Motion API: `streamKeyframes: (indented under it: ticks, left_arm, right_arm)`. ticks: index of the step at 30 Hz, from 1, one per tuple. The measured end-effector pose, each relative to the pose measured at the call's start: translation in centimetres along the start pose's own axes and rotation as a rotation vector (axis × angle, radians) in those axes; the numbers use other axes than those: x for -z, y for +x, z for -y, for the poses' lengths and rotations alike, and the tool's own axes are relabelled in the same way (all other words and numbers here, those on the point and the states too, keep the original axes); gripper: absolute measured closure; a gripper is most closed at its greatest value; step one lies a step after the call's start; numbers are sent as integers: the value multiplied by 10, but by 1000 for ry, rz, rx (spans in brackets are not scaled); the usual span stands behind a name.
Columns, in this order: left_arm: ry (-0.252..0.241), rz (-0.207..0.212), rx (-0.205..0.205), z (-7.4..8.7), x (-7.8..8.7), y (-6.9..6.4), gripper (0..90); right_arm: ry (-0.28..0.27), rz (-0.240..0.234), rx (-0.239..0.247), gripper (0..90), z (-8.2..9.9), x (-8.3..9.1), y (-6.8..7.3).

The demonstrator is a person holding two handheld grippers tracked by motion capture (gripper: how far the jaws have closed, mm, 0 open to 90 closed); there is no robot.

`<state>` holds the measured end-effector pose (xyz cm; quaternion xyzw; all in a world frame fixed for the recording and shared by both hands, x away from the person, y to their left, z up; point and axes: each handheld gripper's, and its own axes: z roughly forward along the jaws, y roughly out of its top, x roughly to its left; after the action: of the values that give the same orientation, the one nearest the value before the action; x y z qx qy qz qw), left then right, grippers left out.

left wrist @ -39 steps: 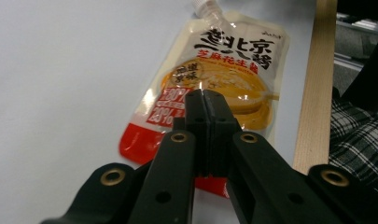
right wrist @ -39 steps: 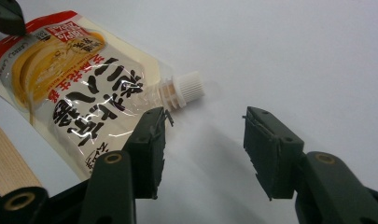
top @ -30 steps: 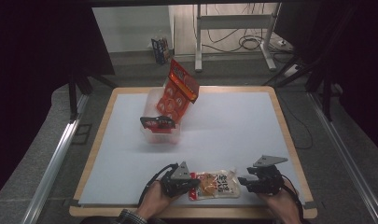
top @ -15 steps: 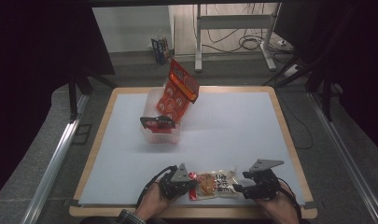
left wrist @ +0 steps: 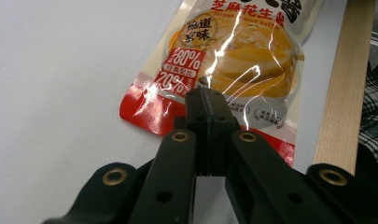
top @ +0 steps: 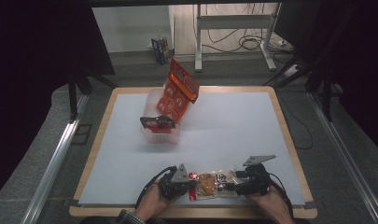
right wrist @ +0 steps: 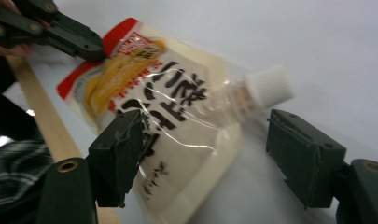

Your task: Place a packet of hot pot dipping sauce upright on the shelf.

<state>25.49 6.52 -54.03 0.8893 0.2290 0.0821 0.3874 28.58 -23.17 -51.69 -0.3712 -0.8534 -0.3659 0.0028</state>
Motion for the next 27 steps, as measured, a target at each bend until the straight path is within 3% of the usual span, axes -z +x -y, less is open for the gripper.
streamKeyframes:
  ticks: [8, 9, 10, 11, 14, 16, 18, 22, 26, 27]
  left_arm:
    - [0, -1, 1, 0, 0, 0, 900]
    - [2, 0, 0, 0, 0, 0, 900]
    - [9, -1, -9, 0, 1, 1, 900]
    - [9, -1, -9, 0, 1, 0, 900]
    - [9, -3, -9, 0, 1, 0, 900]
    - [-8, -5, 10, 0, -1, -2, 900]
    - [0, -11, 0, 0, 0, -2, 900]
    - [-10, -15, 13, 0, 0, -3, 900]
    - [-14, -18, 13, 1, 0, -4, 900]
    - [4, -19, -10, 1, 2, -3, 900]
  right_arm:
    - [8, -84, -46, 327, -3, -7, 3]
    - [9, -107, -54, 383, -3, -8, 3]
    - [10, -155, -69, 382, -3, -10, 3]
    - [12, -172, -78, 390, -4, -12, 4]
    - [36, -154, -38, 439, -8, -16, 10]
    - [25, -173, -42, 487, -11, -16, 12]
    - [3, -188, -53, 543, -14, -14, 12]
    - [-46, -253, -123, 664, -16, -8, 6]
    - [-68, -272, -146, 749, -19, -5, 5]
    - [-72, -273, -142, 764, -20, -4, 6]
